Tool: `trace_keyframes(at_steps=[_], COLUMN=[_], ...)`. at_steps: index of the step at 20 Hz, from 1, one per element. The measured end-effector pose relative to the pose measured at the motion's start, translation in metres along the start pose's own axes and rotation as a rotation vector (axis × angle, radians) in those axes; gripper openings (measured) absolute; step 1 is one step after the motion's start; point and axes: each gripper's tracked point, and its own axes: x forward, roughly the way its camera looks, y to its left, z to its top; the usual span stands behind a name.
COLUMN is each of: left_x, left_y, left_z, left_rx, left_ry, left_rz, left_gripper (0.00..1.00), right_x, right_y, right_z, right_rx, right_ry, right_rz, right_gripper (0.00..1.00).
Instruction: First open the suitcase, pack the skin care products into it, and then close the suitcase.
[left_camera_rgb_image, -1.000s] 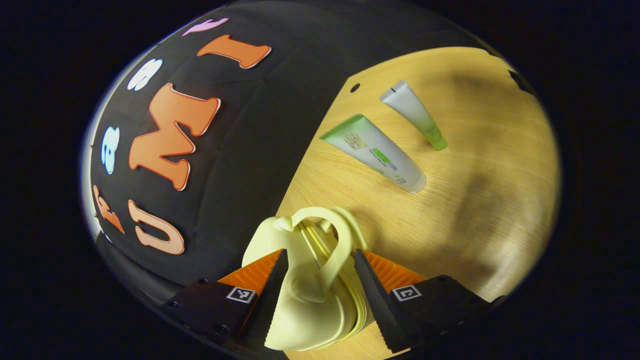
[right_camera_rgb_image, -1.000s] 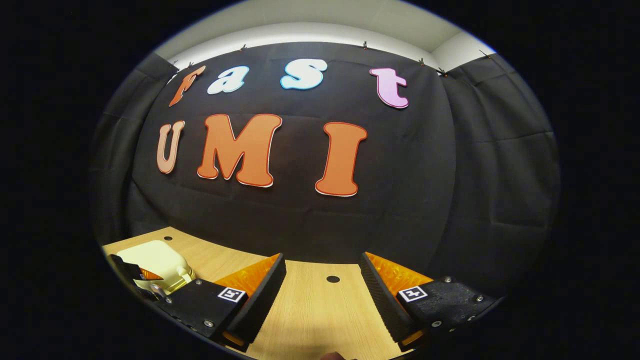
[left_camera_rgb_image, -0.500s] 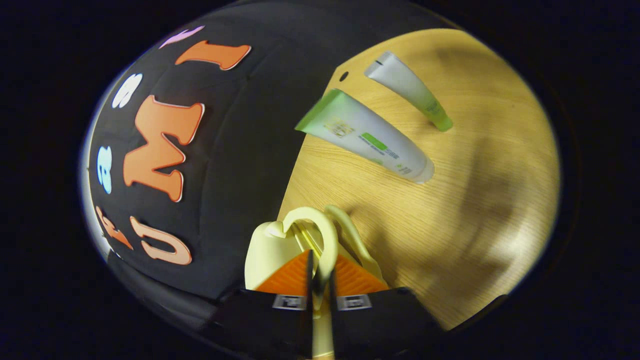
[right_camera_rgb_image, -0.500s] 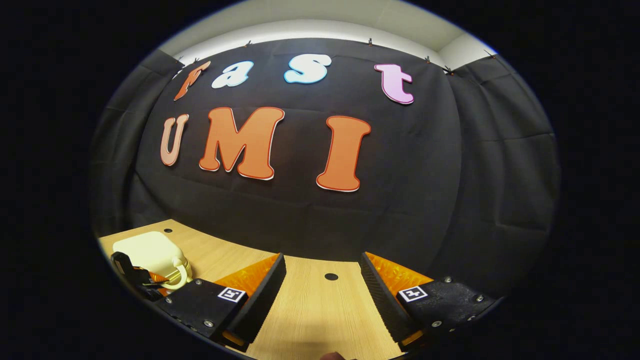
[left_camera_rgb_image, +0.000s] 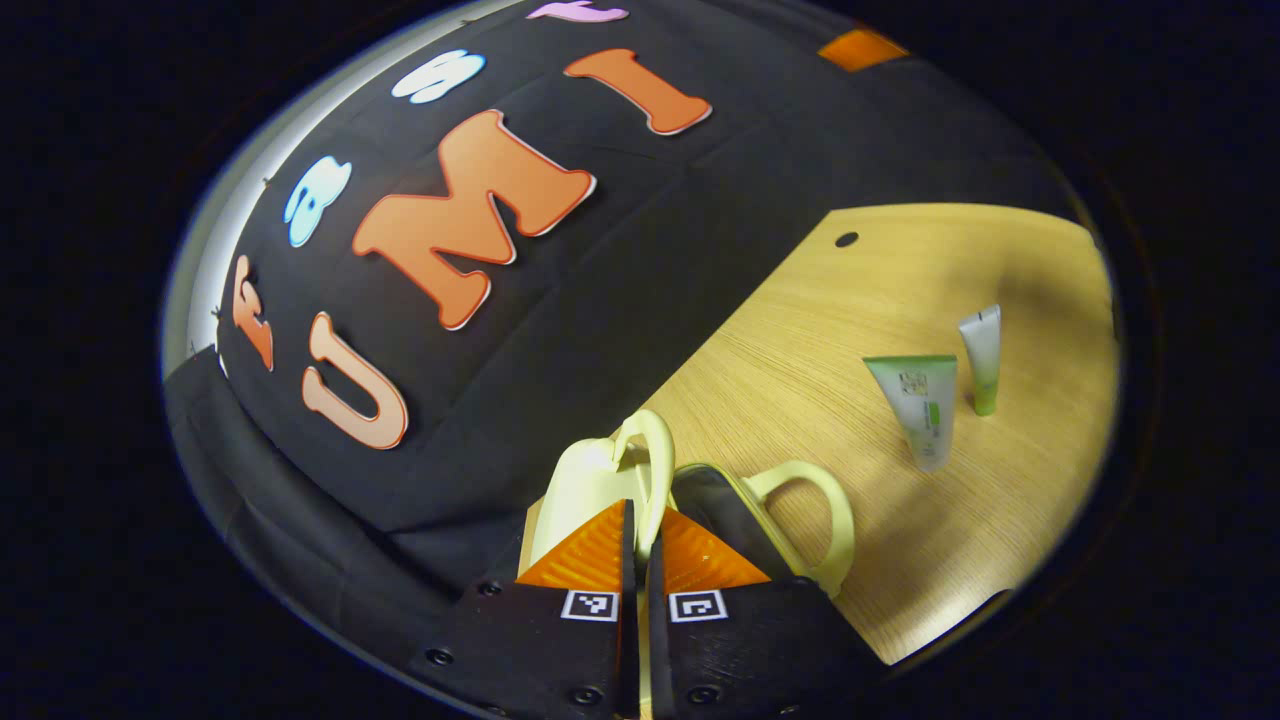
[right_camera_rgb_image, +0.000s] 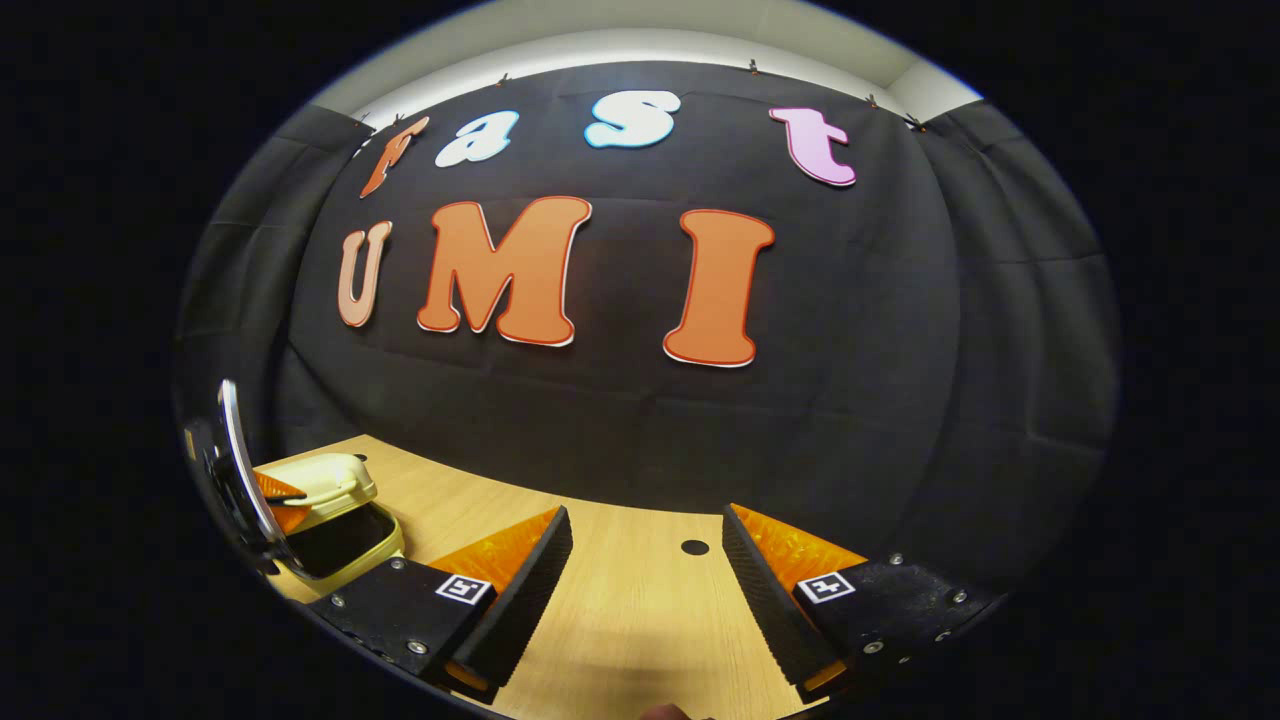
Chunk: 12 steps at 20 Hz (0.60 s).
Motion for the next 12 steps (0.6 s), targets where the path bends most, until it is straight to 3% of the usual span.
trace_keyframes(at_steps=[6,12], left_x=[-0.014,-0.012], left_y=[0.093,0.188], left_z=[-0.006,-0.040], left_rx=[-0.258,-0.435], left_ry=[-0.061,-0.095], left_rz=[0.009,0.043], left_gripper=[0.04,0.04], right_x=[-0.004,-0.004], right_y=[0.054,0.109], right_z=[0.003,0.013], right_rx=[0.004,-0.022], right_ry=[0.027,0.042], right_rz=[0.005,0.014], right_gripper=[0.95,0.95])
